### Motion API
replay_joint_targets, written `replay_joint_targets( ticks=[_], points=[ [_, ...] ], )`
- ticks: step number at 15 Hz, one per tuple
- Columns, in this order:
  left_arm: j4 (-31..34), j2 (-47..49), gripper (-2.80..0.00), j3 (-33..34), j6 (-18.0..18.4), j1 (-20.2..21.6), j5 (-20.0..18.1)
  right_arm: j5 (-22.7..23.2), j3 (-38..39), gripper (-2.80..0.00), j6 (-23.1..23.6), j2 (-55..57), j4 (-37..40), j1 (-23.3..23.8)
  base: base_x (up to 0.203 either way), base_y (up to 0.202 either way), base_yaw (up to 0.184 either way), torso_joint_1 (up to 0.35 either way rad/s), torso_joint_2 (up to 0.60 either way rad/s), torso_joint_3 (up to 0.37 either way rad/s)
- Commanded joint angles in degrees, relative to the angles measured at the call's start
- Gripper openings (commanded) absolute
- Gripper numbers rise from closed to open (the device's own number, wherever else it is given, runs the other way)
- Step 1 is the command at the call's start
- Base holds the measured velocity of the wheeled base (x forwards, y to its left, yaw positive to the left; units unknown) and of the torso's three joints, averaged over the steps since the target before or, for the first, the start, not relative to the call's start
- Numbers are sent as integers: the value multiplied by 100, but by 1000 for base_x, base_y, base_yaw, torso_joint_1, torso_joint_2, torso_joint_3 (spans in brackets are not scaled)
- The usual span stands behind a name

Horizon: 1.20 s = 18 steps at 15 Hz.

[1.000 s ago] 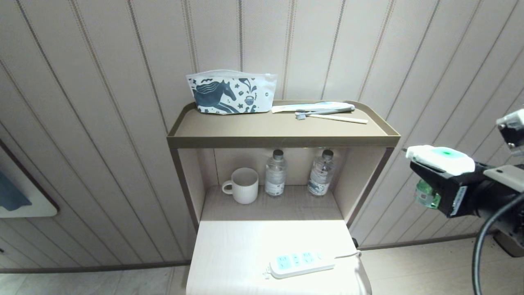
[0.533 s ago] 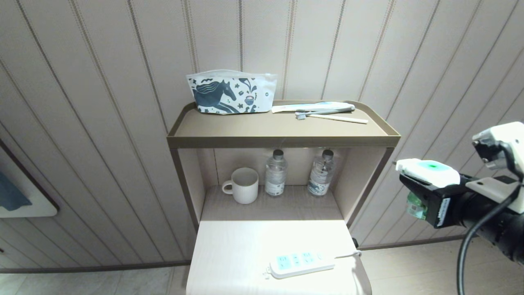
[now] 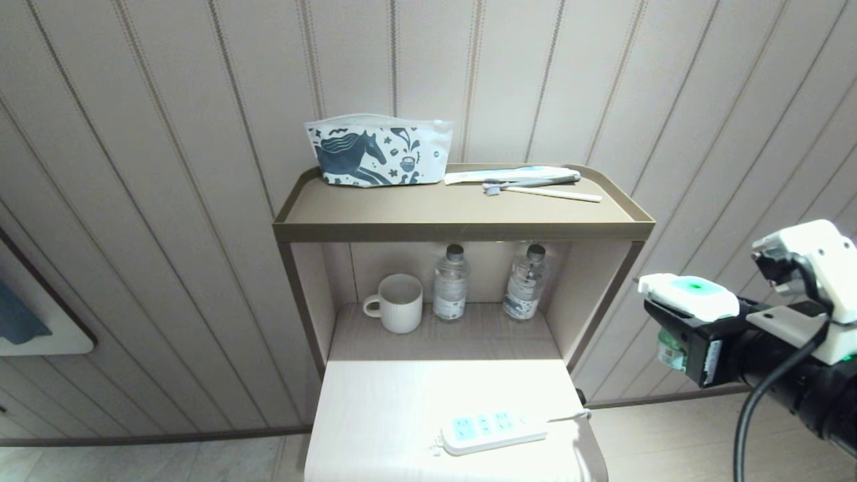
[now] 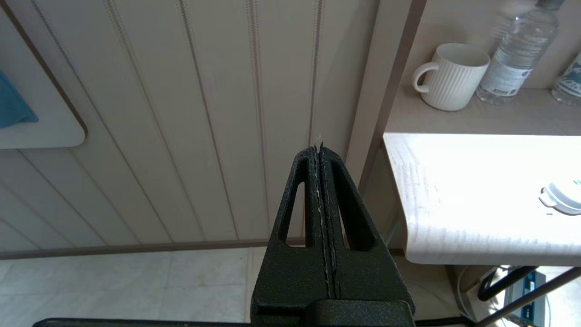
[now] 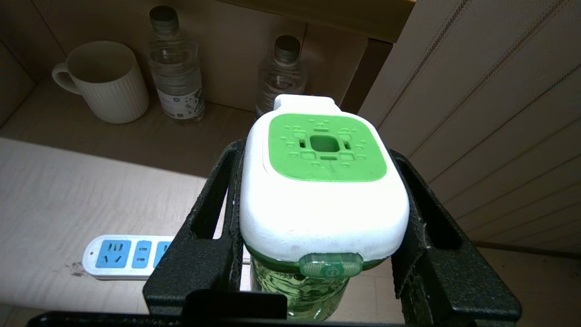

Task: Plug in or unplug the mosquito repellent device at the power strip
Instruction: Place the mosquito repellent liquid on the table

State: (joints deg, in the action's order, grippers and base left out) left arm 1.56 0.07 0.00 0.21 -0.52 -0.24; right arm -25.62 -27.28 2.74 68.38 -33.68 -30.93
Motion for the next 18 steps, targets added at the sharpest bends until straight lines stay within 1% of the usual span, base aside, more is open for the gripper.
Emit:
replay_joint_targets(
  ticks=[1,7,18],
  points=[
    [2,10,-280,0,-12,0,-2,-13,-14,-280,7,9,-24,-1,0,0,0,0,0,0],
    [2,10,-280,0,-12,0,-2,-22,-40,-280,-28,-17,-33,17,0,0,0,-8,16,12],
    [2,10,-280,0,-12,0,-2,-22,-23,-280,25,-545,2,-1,0,0,0,-167,361,191]
  ],
)
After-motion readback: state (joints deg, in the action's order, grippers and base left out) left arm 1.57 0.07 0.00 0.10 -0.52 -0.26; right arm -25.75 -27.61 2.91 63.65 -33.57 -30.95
